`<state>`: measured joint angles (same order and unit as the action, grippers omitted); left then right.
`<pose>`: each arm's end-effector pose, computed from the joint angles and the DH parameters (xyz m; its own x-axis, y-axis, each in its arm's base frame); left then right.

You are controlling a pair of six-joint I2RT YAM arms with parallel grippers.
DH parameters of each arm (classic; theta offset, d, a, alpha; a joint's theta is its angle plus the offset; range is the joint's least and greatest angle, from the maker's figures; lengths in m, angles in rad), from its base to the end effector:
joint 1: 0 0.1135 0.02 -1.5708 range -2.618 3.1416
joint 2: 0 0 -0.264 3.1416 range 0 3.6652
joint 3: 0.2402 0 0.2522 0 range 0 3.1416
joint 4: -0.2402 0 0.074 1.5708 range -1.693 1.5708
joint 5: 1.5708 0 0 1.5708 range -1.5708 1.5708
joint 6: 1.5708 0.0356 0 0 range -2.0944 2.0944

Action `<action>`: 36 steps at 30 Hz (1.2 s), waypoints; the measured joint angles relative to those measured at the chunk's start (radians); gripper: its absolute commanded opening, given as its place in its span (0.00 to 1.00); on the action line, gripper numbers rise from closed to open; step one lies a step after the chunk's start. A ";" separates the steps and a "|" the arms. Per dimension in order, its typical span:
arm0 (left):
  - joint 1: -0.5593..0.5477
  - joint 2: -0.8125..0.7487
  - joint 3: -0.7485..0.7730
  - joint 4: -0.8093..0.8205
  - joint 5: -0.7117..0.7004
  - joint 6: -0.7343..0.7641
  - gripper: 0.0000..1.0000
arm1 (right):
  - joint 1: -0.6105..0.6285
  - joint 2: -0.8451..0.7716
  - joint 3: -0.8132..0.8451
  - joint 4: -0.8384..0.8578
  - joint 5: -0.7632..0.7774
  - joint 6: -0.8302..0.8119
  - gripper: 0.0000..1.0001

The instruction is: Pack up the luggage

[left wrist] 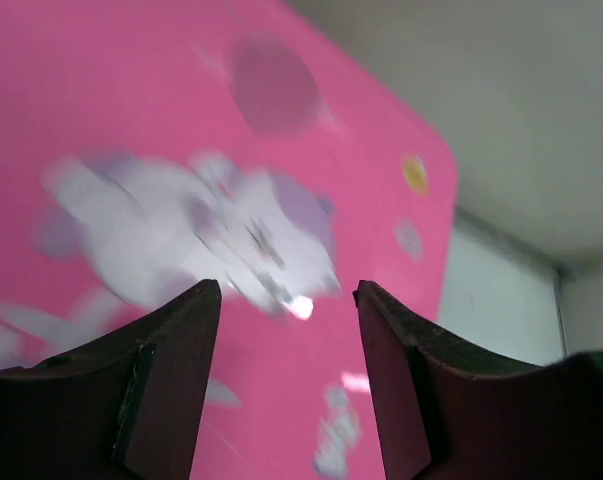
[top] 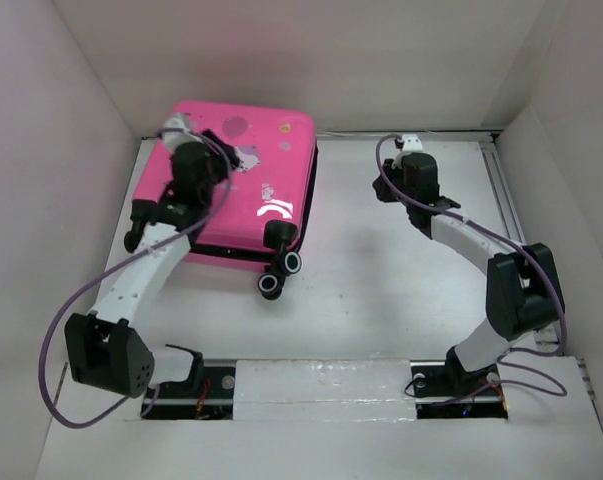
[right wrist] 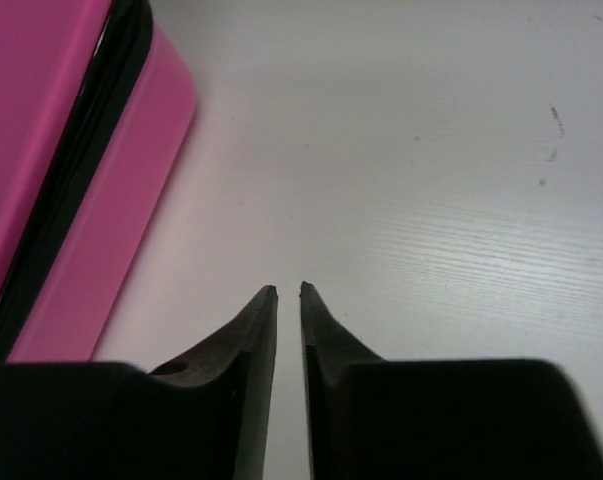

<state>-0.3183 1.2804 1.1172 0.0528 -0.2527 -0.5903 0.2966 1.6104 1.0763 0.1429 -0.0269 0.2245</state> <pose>0.2912 -0.0866 0.3739 -0.1242 -0.5265 -0.8411 -0.0026 0.8478 -0.5303 0.3566 0.1100 0.2624 -0.4258 0.1026 -0.8990 -0.2268 0.9497 0.2158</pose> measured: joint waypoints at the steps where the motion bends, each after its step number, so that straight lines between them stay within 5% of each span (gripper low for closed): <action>1: 0.032 0.004 0.019 -0.004 -0.001 0.000 0.33 | 0.008 0.000 -0.001 0.000 -0.004 0.000 0.03; 4: 0.278 0.101 0.193 -0.058 0.009 0.016 0.00 | 0.040 -0.001 -0.004 0.006 -0.017 0.000 0.00; 10: 0.520 0.397 0.411 -0.163 0.018 0.077 0.00 | 0.082 0.004 -0.013 0.015 -0.045 0.000 0.00; 19: 0.599 0.546 0.299 -0.109 0.035 0.057 0.00 | 0.098 0.092 0.008 0.037 -0.072 0.000 0.00; 25: 0.555 0.428 -0.058 0.054 0.136 -0.027 0.00 | 0.101 0.122 0.013 0.041 -0.091 0.000 0.00; 31: 0.335 0.179 -0.371 0.104 0.214 -0.119 0.00 | -0.019 0.154 0.065 0.029 -0.092 -0.026 0.00; 36: 0.125 0.094 -0.443 0.084 0.172 -0.150 0.00 | -0.126 0.324 0.311 -0.020 -0.130 -0.062 0.00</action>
<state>-0.1932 1.3746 0.6739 0.1368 -0.0811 -0.7403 0.1703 1.9347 1.3869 0.1230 -0.1570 0.1623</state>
